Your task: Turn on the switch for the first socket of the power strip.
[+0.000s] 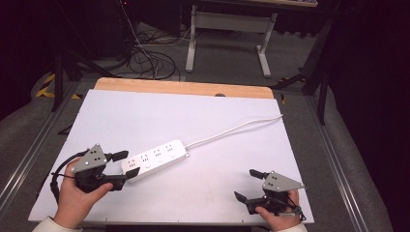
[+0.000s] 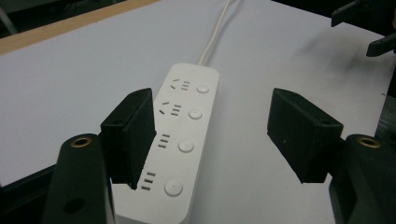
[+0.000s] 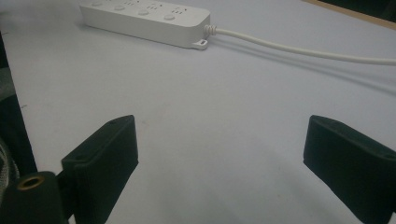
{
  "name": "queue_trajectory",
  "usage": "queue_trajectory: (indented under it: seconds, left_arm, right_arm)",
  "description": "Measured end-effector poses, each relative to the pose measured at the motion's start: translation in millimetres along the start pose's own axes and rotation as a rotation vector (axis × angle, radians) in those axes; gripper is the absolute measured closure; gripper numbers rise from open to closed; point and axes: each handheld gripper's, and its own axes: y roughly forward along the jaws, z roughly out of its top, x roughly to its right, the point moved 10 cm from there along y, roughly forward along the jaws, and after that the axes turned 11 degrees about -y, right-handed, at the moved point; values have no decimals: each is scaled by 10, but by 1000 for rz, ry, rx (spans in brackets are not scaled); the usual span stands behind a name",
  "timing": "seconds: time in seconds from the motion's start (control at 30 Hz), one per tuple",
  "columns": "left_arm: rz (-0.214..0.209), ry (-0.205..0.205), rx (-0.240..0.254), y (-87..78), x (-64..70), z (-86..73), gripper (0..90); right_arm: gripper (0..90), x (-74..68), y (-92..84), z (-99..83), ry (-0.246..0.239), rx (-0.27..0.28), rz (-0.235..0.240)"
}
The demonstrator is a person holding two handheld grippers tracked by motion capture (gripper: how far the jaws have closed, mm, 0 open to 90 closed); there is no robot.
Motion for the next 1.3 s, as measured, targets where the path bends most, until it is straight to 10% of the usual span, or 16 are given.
queue_trajectory:
  seconds: [1.07, 1.3]
  left_arm:
    - [-42, 31, -10, 444, 167, 381, 366]
    - [-55, 40, -26, 496, 148, 376, 546]
  right_arm:
    - [107, -12, 14, -6, -1, -3, 8]
    - [107, -8, 6, -7, -1, -2, 8]
